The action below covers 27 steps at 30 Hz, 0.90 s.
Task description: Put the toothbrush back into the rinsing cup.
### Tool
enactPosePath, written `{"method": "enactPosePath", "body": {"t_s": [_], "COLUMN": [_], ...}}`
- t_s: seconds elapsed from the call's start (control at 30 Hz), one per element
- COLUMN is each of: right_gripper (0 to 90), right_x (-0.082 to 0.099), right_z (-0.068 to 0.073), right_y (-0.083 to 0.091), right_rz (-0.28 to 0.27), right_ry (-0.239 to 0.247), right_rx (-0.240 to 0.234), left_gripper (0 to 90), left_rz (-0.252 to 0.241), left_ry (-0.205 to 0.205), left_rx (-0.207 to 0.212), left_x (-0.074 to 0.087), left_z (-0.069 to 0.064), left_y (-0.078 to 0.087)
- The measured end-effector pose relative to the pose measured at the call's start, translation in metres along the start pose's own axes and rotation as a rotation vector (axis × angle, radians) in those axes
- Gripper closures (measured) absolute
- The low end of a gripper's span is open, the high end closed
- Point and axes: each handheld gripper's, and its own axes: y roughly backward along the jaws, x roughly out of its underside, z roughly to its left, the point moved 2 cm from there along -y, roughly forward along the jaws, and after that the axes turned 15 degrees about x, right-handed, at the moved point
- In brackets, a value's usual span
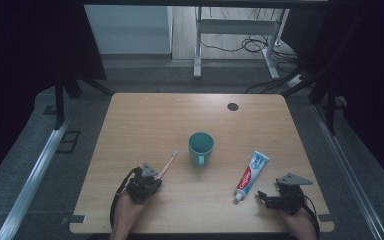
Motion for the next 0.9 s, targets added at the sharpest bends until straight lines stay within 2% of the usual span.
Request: {"method": "enactPosePath", "body": {"t_s": [0.2,0.6,0.9], "right_gripper": [11.2,11.2,11.2], "right_x": [0.000,0.000,0.000], "right_z": [0.000,0.000,0.000], "right_y": [0.000,0.000,0.000], "right_rz": [0.000,-0.001,-0.002], "right_ry": [0.001,0.002,0.002], "right_rx": [-0.001,-0.001,0.000], "left_gripper": [89.4,88.1,85.7], "left_rz": [-0.004,0.001,-0.018], "left_ry": [0.020,0.004,-0.004], "left_rx": [-0.012,-0.009,-0.008], "left_x": [0.003,0.003,0.002], "left_z": [0.006,0.006,0.004], "left_y": [0.004,0.006,0.013]}}
